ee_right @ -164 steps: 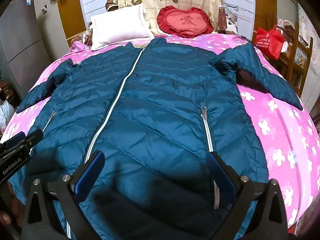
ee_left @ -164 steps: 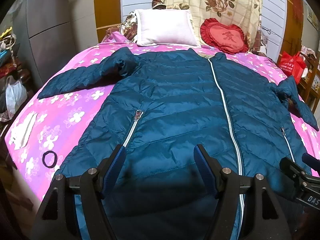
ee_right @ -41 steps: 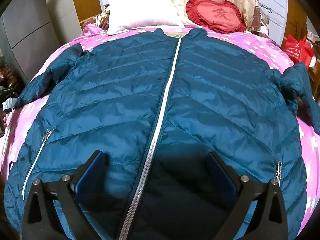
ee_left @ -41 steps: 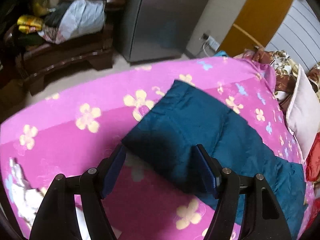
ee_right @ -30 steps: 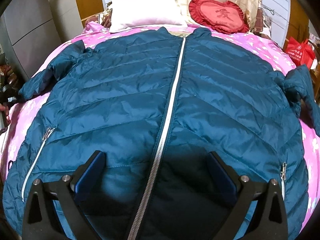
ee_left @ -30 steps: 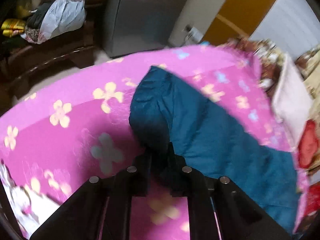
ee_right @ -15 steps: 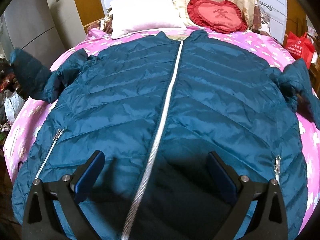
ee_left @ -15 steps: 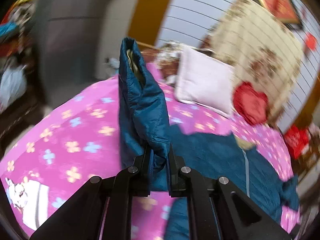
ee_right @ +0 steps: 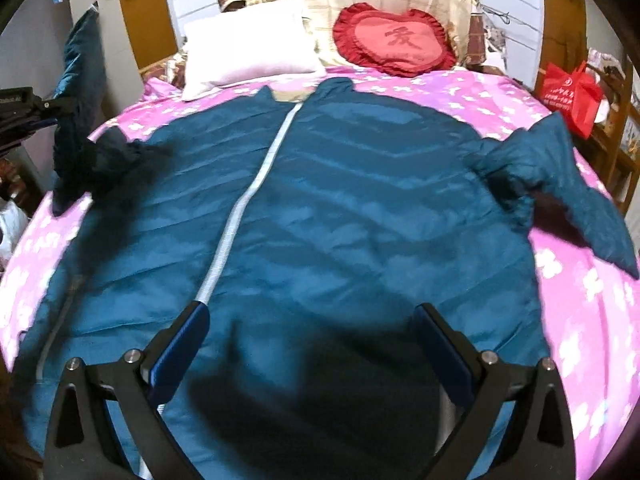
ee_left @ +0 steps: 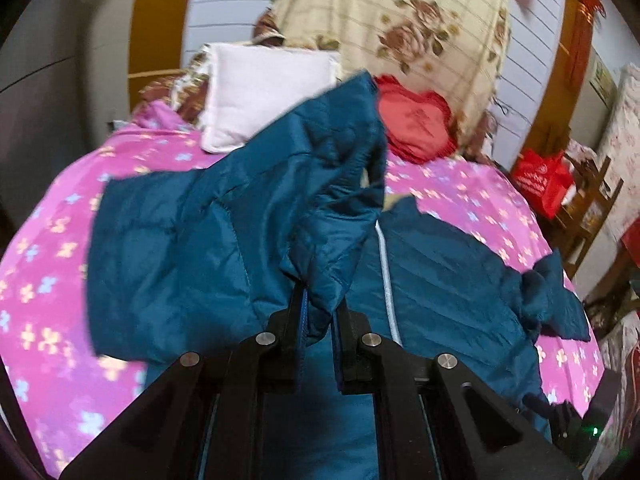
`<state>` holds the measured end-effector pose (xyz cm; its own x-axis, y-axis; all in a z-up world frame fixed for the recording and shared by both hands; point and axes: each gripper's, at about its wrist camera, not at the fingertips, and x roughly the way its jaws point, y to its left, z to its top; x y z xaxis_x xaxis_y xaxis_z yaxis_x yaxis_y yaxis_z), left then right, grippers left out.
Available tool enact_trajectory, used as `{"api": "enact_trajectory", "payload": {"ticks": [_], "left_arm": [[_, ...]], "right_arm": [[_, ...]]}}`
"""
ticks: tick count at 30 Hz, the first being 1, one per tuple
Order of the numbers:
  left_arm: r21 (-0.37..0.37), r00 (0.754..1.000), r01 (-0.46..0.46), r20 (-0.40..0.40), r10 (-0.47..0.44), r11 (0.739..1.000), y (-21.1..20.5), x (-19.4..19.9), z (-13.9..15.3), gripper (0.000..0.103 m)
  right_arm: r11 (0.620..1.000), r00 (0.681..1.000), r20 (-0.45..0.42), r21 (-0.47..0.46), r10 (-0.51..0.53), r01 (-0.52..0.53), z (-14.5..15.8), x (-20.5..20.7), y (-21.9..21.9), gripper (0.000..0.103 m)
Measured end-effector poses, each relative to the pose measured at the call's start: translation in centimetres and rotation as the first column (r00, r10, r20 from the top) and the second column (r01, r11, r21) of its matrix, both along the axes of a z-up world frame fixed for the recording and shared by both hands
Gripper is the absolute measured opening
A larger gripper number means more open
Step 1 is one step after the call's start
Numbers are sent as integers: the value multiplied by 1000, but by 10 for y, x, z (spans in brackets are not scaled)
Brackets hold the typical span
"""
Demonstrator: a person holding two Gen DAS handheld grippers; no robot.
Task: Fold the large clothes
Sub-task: 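Lift the sleeve with the left tool and fold it across the jacket body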
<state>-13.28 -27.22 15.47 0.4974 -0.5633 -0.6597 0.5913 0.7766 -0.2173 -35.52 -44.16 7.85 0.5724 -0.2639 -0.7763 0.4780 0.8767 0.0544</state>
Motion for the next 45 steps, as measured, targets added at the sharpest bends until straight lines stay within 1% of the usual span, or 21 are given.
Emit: {"api": "enact_trajectory", "payload": {"ticks": [3, 7, 9, 13, 17, 19, 21, 22, 24, 27, 29, 30, 32, 33, 34, 36, 39, 41, 43, 44, 45], "left_arm": [[3, 999, 16, -30, -16, 1000, -27, -3, -15, 0], [20, 996, 33, -78, -31, 999, -60, -2, -39, 0], [34, 994, 45, -98, -41, 998, -77, -3, -52, 0], [61, 988, 77, -137, -68, 995, -103, -10, -77, 0], [45, 970, 101, -227, -88, 994, -114, -11, -99, 0], [7, 949, 128, -292, -121, 992, -114, -11, -106, 11], [-39, 938, 152, -309, -157, 988, -107, -15, -100, 24], [-52, 939, 163, -299, -172, 985, -102, -19, -93, 26], [-76, 941, 190, -271, -204, 979, -91, -27, -77, 38], [-78, 948, 232, -205, -243, 970, -66, -39, -51, 40], [-35, 964, 210, -161, -213, 977, -43, -41, -41, 40], [-7, 975, 177, -136, -176, 984, -29, -39, -38, 40], [45, 996, 63, -67, -60, 997, 1, -30, -38, 40], [72, 999, 11, -41, -8, 997, 11, -24, -40, 40], [106, 998, -47, -23, 50, 993, 21, -16, -45, 40], [156, 989, -137, -41, 145, 978, 39, 4, -60, 40], [150, 964, -229, -104, 246, 962, 62, 33, -80, 40], [159, 946, -266, -144, 289, 951, 70, 47, -94, 40], [172, 935, -287, -163, 315, 942, 75, 54, -106, 40], [180, 930, -299, -163, 328, 937, 77, 56, -111, 40], [180, 929, -303, -165, 332, 936, 77, 57, -115, 40]], "right_arm": [[999, 999, -31, -13, -45, 45, -6, 5, -28, 103], [995, 995, -47, 44, -86, 88, -20, 2, -50, 103], [994, 995, -50, 61, -86, 89, -27, 1, -53, 103], [997, 996, -60, 36, -65, 67, -35, 1, -50, 103], [996, 996, -56, 56, -65, 68, -37, 1, -50, 103], [996, 996, -52, 60, -67, 70, -38, 0, -51, 103], [996, 996, -53, 60, -68, 72, -38, -1, -49, 103], [996, 996, -55, 61, -69, 73, -37, -2, -49, 103], [995, 996, -57, 65, -73, 77, -36, -2, -50, 103], [993, 996, -50, 81, -80, 84, -33, -3, -50, 103], [990, 996, -26, 108, -85, 87, -27, -2, -52, 103], [988, 996, 0, 131, -84, 83, -21, 0, -53, 103], [985, 996, 35, 159, -80, 73, -11, 8, -54, 103], [983, 996, 53, 172, -74, 64, -6, 14, -55, 103], [981, 995, 75, 187, -69, 54, -1, 22, -57, 103], [978, 991, 102, 202, -81, 59, 3, 41, -62, 103], [964, 990, 110, 259, -92, 61, -2, 80, -74, 103], [953, 991, 102, 299, -85, 51, -11, 107, -79, 103], [950, 994, 81, 309, -77, 48, -23, 129, -80, 94], [948, 995, 69, 314, -73, 48, -33, 141, -82, 74], [949, 995, 67, 311, -72, 47, -37, 146, -82, 48]]}}
